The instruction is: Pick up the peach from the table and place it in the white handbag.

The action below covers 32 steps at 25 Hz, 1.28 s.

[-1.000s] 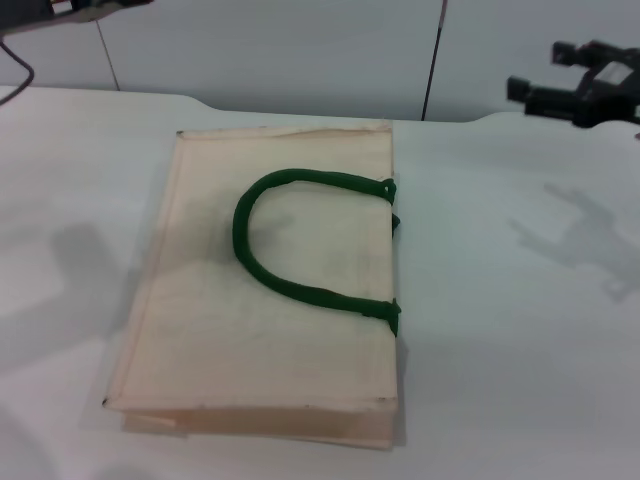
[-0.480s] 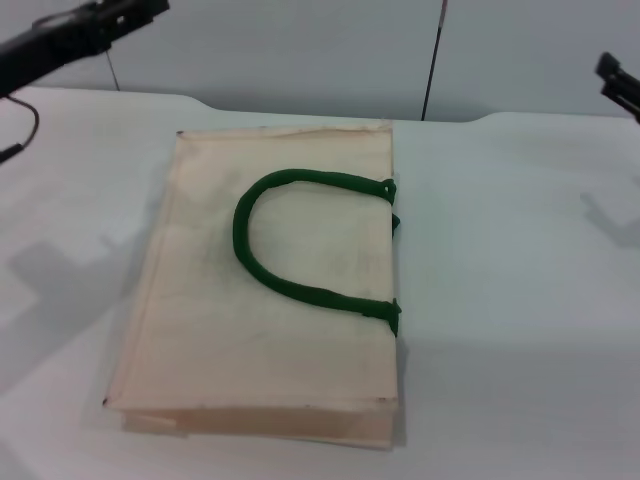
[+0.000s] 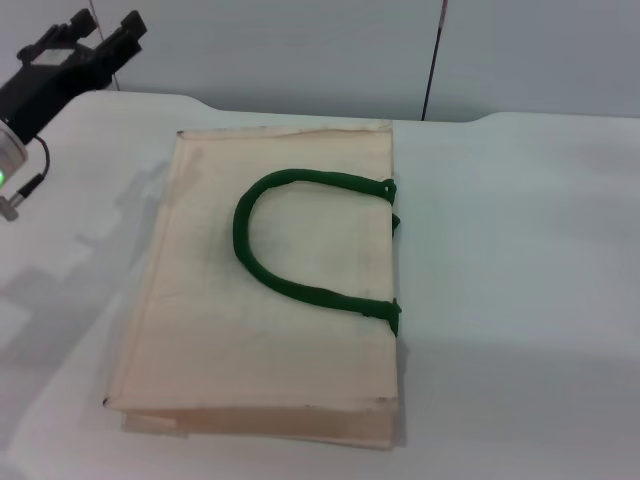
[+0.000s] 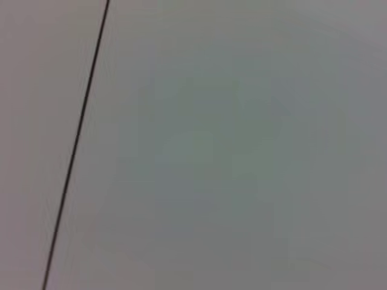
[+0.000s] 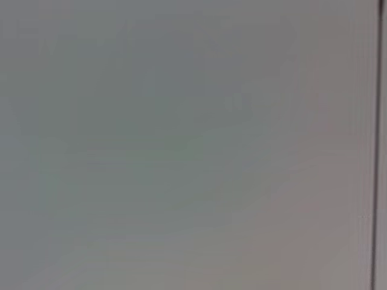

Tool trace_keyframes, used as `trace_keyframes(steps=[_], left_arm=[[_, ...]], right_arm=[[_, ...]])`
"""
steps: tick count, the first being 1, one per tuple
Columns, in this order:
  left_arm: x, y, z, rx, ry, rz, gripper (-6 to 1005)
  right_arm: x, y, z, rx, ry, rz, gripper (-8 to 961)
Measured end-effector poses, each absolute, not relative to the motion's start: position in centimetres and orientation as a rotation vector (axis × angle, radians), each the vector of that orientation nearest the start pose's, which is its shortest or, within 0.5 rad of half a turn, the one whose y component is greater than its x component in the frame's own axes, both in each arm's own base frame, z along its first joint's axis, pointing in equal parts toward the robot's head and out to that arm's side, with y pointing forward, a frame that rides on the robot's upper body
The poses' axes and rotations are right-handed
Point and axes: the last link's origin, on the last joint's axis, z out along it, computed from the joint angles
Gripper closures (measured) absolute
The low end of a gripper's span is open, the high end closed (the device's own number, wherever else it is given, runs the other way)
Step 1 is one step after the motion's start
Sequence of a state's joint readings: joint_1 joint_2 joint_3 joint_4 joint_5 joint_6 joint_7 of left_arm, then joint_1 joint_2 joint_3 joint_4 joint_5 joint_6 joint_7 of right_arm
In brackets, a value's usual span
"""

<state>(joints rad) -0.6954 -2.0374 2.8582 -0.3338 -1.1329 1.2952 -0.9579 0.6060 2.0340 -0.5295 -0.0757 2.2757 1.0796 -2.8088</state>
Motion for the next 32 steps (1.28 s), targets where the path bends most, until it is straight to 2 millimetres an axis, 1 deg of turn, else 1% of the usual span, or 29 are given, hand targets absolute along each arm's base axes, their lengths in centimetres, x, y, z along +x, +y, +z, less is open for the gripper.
trace_keyframes(steps=[6,11,15,18,21,25,32], left_arm=[[-30.4,38.3,4.6,-1.63,-0.503,-0.929,211],[-31.0,37.1,3.8,-1.473,-0.445,-0.834,211],[-31.3,36.7,3.3,-1.401,-0.449,-0.78,211],[-31.8,36.5,3.5,-1.36,-0.477,-0.773,211],[-32.6,35.9,3.7,-1.311,-0.517,-0.767,211],[-33.0,35.7,3.5,-1.292,-0.534,-0.741,211],[-33.0,35.7,3.4,-1.29,-0.53,-0.724,211]], right_arm=[[33.0,38.8,4.4,-1.521,0.549,0.689,69],[33.5,38.6,4.4,-1.491,0.571,0.679,71],[34.2,38.5,4.4,-1.459,0.595,0.641,71],[34.8,38.6,4.4,-1.44,0.63,0.604,71],[35.0,38.7,4.3,-1.435,0.644,0.59,71],[35.0,38.7,4.2,-1.436,0.647,0.588,71],[35.0,38.7,4.2,-1.436,0.65,0.588,71]])
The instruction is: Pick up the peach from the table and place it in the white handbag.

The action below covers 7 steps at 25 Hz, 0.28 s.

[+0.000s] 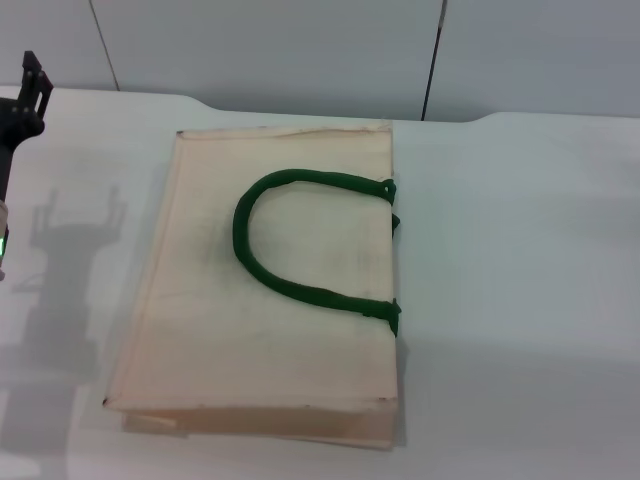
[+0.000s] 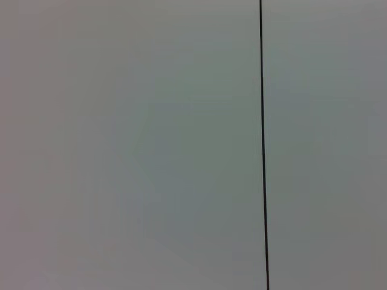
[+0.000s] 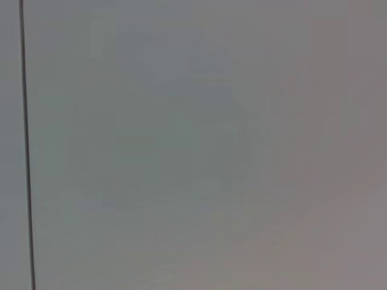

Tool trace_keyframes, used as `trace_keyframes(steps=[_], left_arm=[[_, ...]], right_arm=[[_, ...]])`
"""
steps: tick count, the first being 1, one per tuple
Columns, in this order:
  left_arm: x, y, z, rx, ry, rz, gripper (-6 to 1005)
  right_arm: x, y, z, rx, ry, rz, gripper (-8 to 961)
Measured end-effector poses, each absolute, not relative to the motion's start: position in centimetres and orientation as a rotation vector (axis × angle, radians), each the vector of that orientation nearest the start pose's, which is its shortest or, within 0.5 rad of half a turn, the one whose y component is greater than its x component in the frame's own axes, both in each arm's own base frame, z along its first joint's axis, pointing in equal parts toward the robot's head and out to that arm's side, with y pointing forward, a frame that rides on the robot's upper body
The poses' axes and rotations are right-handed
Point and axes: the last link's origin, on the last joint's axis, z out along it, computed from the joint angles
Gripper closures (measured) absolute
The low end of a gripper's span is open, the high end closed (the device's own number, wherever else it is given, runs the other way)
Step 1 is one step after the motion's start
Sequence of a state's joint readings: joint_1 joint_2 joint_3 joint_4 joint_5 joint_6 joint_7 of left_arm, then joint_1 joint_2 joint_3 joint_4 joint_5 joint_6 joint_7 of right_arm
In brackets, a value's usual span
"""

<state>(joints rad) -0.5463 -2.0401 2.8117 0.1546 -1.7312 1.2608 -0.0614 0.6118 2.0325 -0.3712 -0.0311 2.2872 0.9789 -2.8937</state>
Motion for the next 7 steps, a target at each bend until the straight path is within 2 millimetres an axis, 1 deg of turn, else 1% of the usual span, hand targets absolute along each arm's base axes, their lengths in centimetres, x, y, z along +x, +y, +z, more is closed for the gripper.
trace_keyframes(steps=[7], left_arm=[[-32.95,35.79,3.47,-1.291,-0.527,-0.724,211]], right_arm=[[35.04,38.6,4.11,-1.435,0.656,0.59,71]])
